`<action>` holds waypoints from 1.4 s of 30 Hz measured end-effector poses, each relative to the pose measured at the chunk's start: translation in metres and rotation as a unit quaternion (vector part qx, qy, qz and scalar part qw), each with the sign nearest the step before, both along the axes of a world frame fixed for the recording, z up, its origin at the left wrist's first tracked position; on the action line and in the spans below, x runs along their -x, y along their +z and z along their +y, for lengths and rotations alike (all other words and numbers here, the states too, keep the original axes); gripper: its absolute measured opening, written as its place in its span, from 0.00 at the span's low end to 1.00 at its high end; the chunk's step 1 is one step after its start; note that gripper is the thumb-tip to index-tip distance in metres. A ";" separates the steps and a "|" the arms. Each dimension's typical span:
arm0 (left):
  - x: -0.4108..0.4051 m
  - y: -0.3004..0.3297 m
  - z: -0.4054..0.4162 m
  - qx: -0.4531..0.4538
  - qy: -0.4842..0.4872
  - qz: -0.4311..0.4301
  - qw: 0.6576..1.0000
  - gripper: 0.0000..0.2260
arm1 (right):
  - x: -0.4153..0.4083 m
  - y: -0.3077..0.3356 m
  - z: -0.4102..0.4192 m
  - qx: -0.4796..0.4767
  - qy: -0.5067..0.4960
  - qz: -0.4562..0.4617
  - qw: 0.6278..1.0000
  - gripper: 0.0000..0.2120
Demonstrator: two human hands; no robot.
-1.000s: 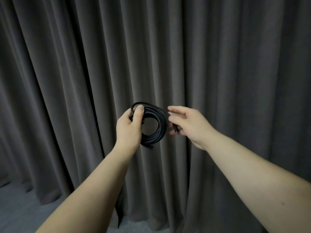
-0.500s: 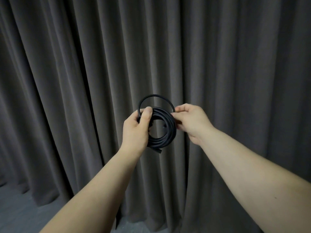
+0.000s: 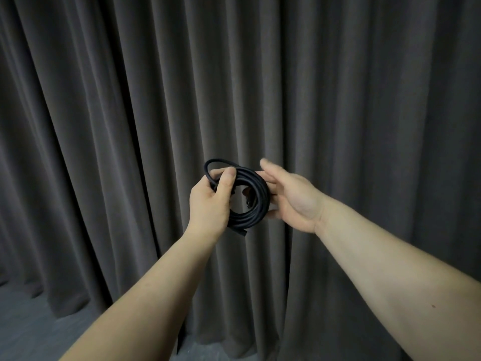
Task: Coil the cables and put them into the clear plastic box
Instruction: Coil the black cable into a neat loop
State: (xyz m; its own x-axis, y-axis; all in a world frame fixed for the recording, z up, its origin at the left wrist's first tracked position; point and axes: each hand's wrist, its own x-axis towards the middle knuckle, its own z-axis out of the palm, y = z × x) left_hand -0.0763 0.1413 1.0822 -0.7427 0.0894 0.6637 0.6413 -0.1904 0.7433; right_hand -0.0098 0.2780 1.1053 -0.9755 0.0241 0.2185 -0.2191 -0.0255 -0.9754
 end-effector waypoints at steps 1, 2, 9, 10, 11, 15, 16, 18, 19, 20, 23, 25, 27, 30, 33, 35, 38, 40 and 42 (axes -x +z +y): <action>0.000 0.000 0.000 -0.005 0.002 0.002 1.000 0.06 | -0.001 -0.001 -0.001 -0.001 -0.001 0.009 1.000 0.18; 0.000 -0.001 0.000 -0.008 0.008 0.002 1.000 0.05 | -0.002 -0.002 -0.002 0.000 -0.004 0.016 1.000 0.16; -0.002 -0.004 0.001 0.019 0.055 -0.024 0.998 0.14 | -0.003 -0.005 0.002 -0.053 0.014 0.023 0.998 0.05; -0.002 -0.003 0.001 0.022 0.055 -0.026 0.998 0.15 | -0.001 -0.006 0.003 -0.047 0.012 0.021 0.999 0.05; -0.002 -0.003 0.002 0.022 0.055 -0.027 0.998 0.16 | 0.000 -0.007 0.003 -0.037 0.011 0.019 0.999 0.05; 0.002 -0.004 0.002 0.052 0.055 -0.037 0.996 0.24 | 0.004 -0.011 0.004 -0.011 0.006 0.012 1.000 0.02; 0.004 -0.005 0.002 0.060 0.049 -0.031 0.997 0.23 | 0.004 -0.012 0.005 -0.012 0.009 0.011 1.000 0.05; 0.007 -0.006 0.000 0.055 0.030 -0.009 0.998 0.17 | 0.004 -0.015 0.006 -0.022 0.027 0.006 0.999 0.09; 0.008 -0.006 0.000 0.046 0.025 -0.001 0.999 0.14 | 0.003 -0.015 0.006 -0.032 0.038 0.000 0.999 0.11; 0.008 -0.006 -0.001 0.037 0.024 0.005 0.999 0.11 | 0.003 -0.016 0.006 -0.045 0.047 -0.005 0.998 0.14; 0.007 -0.007 -0.002 0.018 0.026 0.021 0.999 0.07 | 0.005 -0.019 0.004 -0.083 0.049 -0.004 0.995 0.25; 0.007 -0.008 -0.002 0.008 0.030 0.019 0.999 0.07 | 0.008 -0.021 0.004 -0.099 0.038 0.009 0.994 0.32; 0.008 -0.009 -0.003 0.002 0.034 0.013 0.999 0.08 | 0.009 -0.024 0.004 -0.138 0.001 0.043 0.989 0.43; 0.010 -0.008 -0.005 -0.012 0.051 0.008 0.999 0.07 | 0.006 -0.028 0.003 -0.256 -0.162 0.174 0.937 0.41; 0.011 -0.008 -0.005 -0.012 0.086 0.004 0.996 0.08 | 0.002 -0.031 -0.001 -0.385 -0.278 0.345 0.809 0.20; 0.012 -0.008 -0.004 -0.013 0.108 0.004 0.994 0.09 | 0.003 -0.030 -0.007 -0.461 -0.258 0.394 0.752 0.13; 0.012 -0.008 -0.002 -0.007 0.120 -0.001 0.993 0.10 | 0.004 -0.026 -0.017 -0.572 -0.229 0.324 0.718 0.16; 0.013 -0.009 -0.001 -0.006 0.126 -0.007 0.992 0.11 | 0.003 -0.021 -0.019 -0.623 -0.226 0.256 0.704 0.21; 0.013 -0.009 -0.003 -0.004 0.132 -0.009 0.991 0.11 | 0.001 -0.017 -0.023 -0.651 -0.223 0.228 0.689 0.21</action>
State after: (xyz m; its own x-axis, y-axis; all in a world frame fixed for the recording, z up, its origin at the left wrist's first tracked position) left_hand -0.0893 0.1387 1.0735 -0.7506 -0.1148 0.6507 0.6569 -0.0233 0.7537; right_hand -0.0111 0.2551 1.0880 -0.7575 -0.2062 0.6195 -0.2125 0.9750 0.0647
